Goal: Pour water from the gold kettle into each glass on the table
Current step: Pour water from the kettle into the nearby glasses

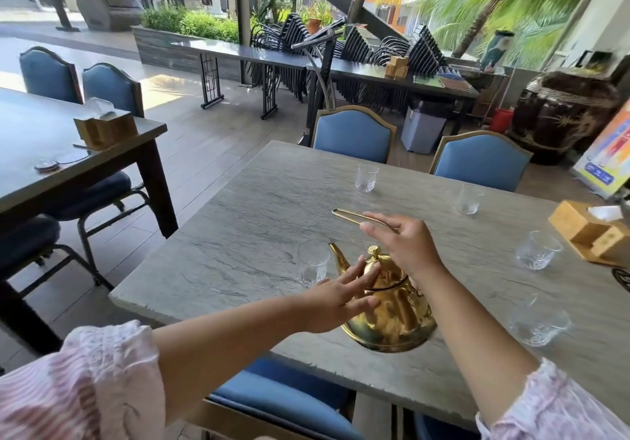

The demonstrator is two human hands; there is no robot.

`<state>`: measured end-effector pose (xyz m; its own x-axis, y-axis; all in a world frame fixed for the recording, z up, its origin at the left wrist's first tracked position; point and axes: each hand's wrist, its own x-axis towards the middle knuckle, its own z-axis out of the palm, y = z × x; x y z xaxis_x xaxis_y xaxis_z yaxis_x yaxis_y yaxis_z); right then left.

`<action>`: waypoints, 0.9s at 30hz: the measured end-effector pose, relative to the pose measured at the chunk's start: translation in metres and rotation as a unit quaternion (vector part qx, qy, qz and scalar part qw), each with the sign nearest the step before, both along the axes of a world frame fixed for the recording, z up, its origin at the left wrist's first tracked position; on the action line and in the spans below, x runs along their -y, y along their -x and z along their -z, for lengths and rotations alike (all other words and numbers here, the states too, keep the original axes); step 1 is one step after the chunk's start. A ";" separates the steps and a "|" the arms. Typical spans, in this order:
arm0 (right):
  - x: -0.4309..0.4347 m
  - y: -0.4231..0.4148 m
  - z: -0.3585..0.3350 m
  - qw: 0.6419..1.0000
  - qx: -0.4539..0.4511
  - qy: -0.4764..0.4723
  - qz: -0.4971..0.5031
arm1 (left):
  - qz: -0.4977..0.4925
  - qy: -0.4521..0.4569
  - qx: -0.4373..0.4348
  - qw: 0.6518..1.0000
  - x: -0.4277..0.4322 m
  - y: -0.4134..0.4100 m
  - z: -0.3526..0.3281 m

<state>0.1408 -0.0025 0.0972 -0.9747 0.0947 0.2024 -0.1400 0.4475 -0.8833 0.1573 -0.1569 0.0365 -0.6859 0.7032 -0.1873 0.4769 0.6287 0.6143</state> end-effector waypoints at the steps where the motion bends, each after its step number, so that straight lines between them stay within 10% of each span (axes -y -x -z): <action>1: 0.002 0.003 -0.001 1.000 0.003 -0.006 -0.003 | 0.000 -0.007 0.003 1.000 0.002 0.002 0.002; 27: 0.024 0.029 -0.025 0.990 0.053 -0.119 -0.057 | -0.049 -0.173 0.032 0.983 0.004 0.006 0.020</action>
<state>0.1118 -0.0261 0.1217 -0.9934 -0.0556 0.1008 -0.1132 0.6314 -0.7672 0.1508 -0.1613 0.0162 -0.7474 0.6644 0.0056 0.3776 0.4178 0.8263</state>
